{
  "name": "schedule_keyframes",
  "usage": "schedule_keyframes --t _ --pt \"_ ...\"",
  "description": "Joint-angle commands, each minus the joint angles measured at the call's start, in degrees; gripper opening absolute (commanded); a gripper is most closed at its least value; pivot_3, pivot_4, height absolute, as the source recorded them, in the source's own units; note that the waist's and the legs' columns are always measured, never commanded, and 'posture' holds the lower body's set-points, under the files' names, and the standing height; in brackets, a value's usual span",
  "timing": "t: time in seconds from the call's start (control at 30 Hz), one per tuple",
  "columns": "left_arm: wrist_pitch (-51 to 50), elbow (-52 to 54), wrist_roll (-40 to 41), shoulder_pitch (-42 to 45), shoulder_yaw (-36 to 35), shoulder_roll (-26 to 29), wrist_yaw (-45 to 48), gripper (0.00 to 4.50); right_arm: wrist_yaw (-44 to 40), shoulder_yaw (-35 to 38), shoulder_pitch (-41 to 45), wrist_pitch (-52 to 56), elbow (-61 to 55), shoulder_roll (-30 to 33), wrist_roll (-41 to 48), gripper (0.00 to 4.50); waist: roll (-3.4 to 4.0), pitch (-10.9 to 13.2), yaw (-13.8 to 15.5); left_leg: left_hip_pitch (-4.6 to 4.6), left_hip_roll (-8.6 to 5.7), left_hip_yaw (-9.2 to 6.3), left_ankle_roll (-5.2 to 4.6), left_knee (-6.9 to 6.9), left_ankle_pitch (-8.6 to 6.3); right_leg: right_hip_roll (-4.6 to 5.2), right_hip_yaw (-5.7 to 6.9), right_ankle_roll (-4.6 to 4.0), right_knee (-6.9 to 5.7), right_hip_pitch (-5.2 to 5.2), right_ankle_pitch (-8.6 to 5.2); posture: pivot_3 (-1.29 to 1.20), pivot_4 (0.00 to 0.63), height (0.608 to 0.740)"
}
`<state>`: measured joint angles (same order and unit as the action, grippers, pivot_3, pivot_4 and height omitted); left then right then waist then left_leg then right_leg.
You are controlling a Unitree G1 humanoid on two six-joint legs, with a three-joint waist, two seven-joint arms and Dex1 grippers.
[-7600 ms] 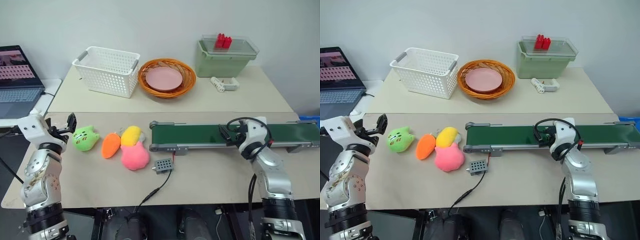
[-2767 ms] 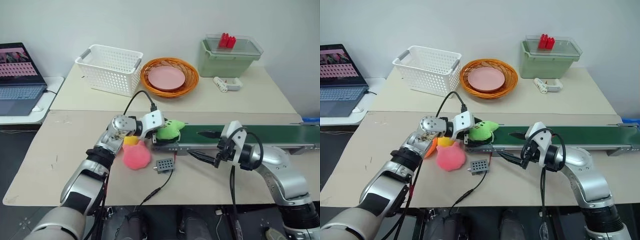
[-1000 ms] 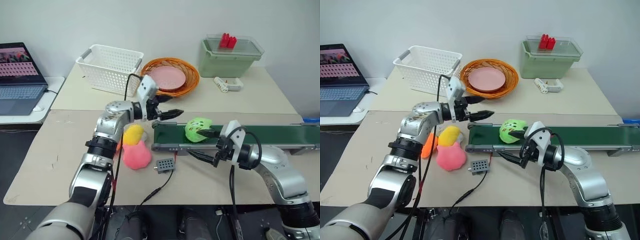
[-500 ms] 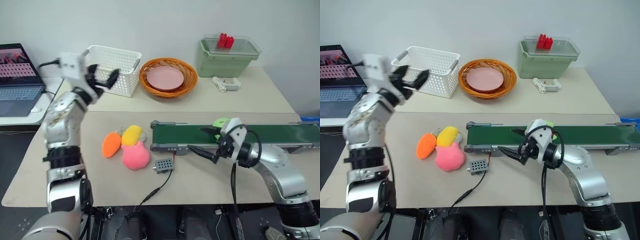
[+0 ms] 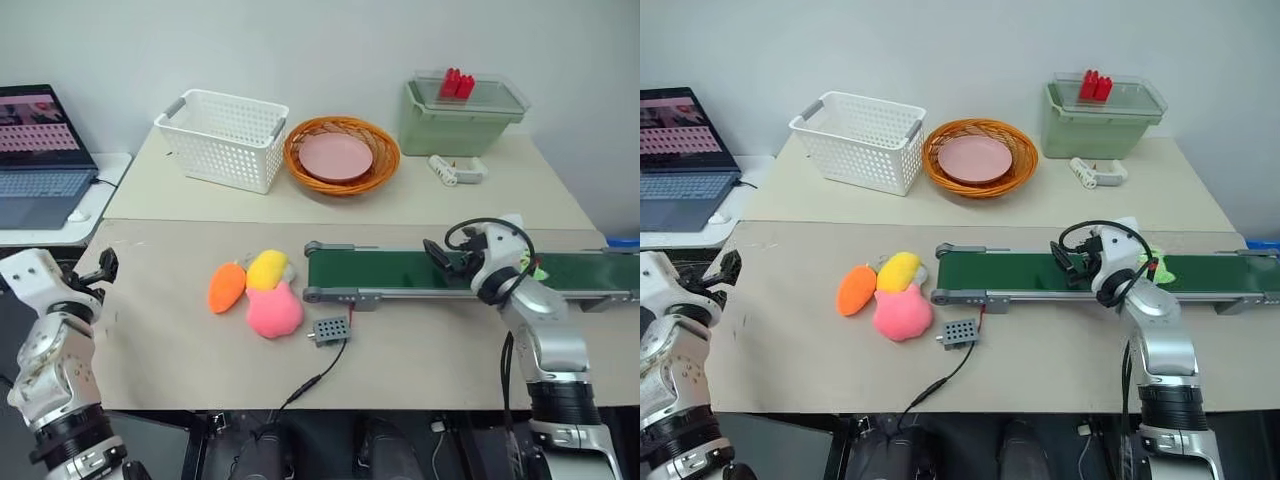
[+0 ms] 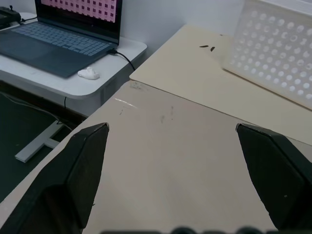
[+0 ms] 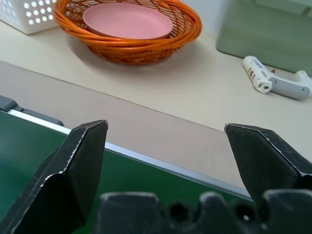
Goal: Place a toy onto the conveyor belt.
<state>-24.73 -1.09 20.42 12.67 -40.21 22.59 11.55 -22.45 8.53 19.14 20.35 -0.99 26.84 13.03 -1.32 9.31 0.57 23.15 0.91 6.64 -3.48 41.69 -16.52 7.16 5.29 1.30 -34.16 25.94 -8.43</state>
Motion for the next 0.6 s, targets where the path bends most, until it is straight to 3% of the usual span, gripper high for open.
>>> schedule_keyframes --t 0.03,0.6 --pt "3.1 0.2 1.4 -1.2 -0.3 0.4 0.4 4.46 0.2 1.4 0.8 -2.3 -0.3 -0.2 0.0 4.5 0.0 0.0 -0.3 -0.03 0.0 0.01 0.0 0.0 0.0 0.0 -0.04 0.0 0.0 -0.02 0.0 0.0 0.15 0.74" --pt "6.1 -2.2 2.5 -0.5 2.8 1.7 0.8 4.46 -0.8 1.7 0.2 -4.3 -1.4 -1.3 0.2 4.5 0.0 0.0 -1.2 -0.02 0.02 0.0 -0.02 0.0 -0.01 -0.01 -0.05 -0.01 -0.01 0.0 0.0 0.0 0.15 0.74"
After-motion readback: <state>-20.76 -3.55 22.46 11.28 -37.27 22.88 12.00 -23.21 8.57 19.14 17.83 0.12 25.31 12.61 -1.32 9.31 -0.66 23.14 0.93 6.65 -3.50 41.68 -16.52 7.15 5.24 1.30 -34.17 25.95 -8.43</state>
